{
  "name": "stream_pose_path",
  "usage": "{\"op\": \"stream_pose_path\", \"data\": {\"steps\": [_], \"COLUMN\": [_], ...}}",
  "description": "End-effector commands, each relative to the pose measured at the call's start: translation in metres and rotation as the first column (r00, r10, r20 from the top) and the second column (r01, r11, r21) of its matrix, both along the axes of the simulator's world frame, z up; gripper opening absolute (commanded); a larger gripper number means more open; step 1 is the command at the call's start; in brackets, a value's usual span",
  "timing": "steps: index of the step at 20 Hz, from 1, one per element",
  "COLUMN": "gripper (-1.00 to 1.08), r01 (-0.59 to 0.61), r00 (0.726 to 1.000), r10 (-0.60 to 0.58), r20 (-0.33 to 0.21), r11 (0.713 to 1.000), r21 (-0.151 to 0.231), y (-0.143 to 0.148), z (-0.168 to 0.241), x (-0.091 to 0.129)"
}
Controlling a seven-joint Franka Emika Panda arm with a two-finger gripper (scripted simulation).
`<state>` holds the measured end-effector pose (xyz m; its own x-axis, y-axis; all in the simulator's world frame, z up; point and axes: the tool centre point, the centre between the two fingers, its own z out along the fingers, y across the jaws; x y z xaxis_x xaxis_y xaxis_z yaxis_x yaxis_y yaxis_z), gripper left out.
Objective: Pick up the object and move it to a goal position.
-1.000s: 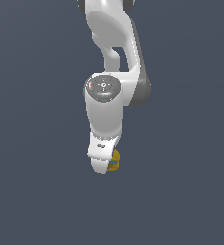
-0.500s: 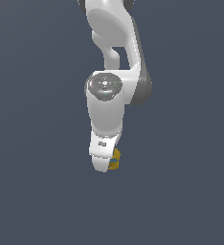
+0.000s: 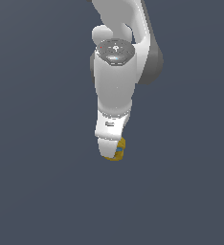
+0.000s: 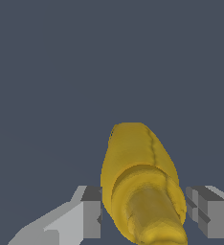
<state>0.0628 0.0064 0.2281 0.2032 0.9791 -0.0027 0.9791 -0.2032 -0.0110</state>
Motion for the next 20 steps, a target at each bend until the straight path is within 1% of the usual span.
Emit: {"op": "stream_pose_path", "data": {"steps": [1,7,12,16,20], "gripper": [-1.00,-1.00,-1.00,-1.00,-1.00], "r01": [-0.001,-0.001,-0.001,-0.001,-0.001], "r00": [1.000,1.000,1.000,1.000,1.000], "r10": [0.001,0.001,0.001,0.001,0.001], "r20": [0.011,0.011,0.011,0.011,0.011], "r11": [1.000,1.000,1.000,1.000,1.000], "r21": [-0.001,-0.001,-0.001,0.000,0.000], "y": [0.009,0.031,0.046,0.054,0.058], "z": [0.029,0.089,0.131,0.154,0.166], "x": [-0.007,-0.031,-0.045,-0.053,-0.057]}}
